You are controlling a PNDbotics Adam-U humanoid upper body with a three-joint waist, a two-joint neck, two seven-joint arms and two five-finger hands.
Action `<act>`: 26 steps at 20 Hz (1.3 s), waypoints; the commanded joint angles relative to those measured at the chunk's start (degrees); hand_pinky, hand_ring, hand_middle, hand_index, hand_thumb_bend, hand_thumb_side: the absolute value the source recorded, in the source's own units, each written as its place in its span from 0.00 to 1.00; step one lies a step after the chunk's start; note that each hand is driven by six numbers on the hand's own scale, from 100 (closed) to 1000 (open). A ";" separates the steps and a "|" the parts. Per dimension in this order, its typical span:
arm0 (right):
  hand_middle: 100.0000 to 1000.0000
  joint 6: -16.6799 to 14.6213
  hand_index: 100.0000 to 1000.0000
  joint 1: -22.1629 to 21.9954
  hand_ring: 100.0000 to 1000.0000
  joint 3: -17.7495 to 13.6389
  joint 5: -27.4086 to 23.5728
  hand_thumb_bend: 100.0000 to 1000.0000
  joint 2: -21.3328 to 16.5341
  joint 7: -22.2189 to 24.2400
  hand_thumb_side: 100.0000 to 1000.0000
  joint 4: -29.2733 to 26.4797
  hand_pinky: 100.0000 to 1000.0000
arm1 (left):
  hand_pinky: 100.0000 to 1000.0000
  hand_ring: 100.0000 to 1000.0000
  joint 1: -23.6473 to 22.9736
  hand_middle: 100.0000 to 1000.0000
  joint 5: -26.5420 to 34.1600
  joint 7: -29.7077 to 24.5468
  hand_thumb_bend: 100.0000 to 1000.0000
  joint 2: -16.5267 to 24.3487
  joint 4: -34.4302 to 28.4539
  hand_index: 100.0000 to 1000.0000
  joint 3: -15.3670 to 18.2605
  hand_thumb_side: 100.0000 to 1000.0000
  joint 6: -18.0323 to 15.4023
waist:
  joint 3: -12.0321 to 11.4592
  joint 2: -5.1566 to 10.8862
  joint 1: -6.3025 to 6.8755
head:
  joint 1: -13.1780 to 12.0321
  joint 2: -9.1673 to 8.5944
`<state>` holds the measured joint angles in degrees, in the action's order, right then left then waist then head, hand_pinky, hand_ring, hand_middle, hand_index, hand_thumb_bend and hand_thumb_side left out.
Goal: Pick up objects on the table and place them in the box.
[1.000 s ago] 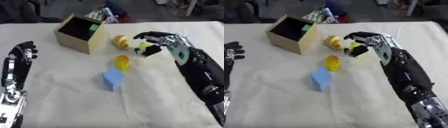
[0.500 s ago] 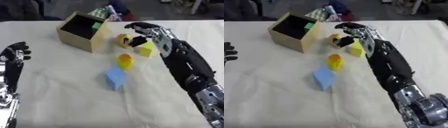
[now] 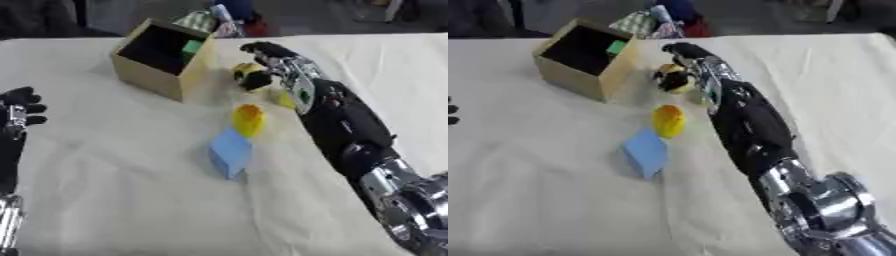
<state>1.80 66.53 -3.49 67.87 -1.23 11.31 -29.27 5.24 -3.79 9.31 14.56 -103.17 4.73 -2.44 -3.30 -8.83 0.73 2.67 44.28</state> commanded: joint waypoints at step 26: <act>0.26 0.39 0.38 1.54 0.62 0.02 3.63 0.00 -0.02 -12.60 0.00 -4.60 0.65 | 0.62 0.63 1.01 0.59 -0.14 0.48 0.00 0.76 -1.30 0.73 0.68 0.71 -0.08 | -2.02 0.48 0.65 | 1.57 -0.16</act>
<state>2.92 66.29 -3.78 72.30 -0.80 -0.23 -31.68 5.65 -3.58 9.41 14.56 -103.18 4.75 -2.47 -5.32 -8.84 0.77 4.16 44.28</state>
